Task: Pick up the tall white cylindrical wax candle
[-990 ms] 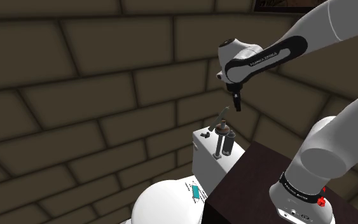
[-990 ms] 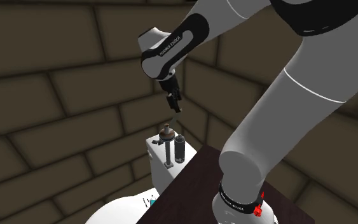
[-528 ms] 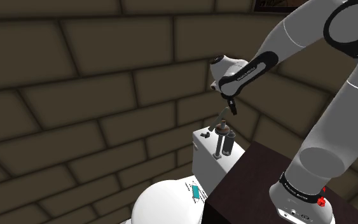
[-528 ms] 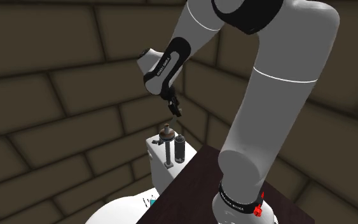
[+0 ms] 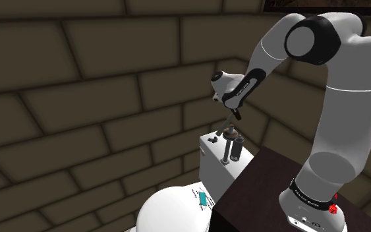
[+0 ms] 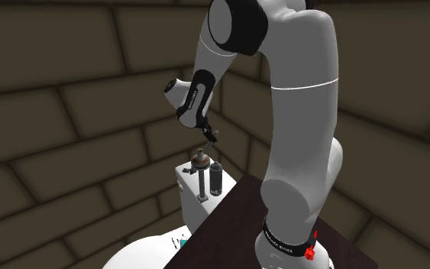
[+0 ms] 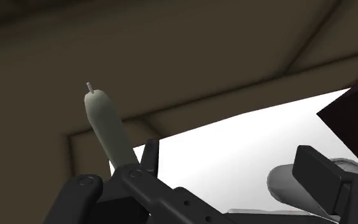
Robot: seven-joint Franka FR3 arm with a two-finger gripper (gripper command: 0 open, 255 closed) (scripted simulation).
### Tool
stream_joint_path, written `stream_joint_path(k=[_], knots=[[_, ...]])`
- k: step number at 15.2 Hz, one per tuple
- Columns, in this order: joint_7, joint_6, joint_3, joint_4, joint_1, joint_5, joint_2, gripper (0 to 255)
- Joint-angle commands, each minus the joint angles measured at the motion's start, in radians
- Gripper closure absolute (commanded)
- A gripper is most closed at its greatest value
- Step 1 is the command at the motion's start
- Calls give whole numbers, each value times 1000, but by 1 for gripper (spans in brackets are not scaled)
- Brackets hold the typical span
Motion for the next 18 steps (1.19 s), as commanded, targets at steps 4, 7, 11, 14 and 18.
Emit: stream_joint_path(k=[4,7,11,14,18], knots=[[-32,74,-20,146,-16,-96,204,0],[-53,105,-31,246,-23,-143,323,0],[-87,135,-43,395,-35,-196,482,0],[-81,148,-45,432,-37,-207,532,0],[-57,165,-47,459,-38,-213,583,0]])
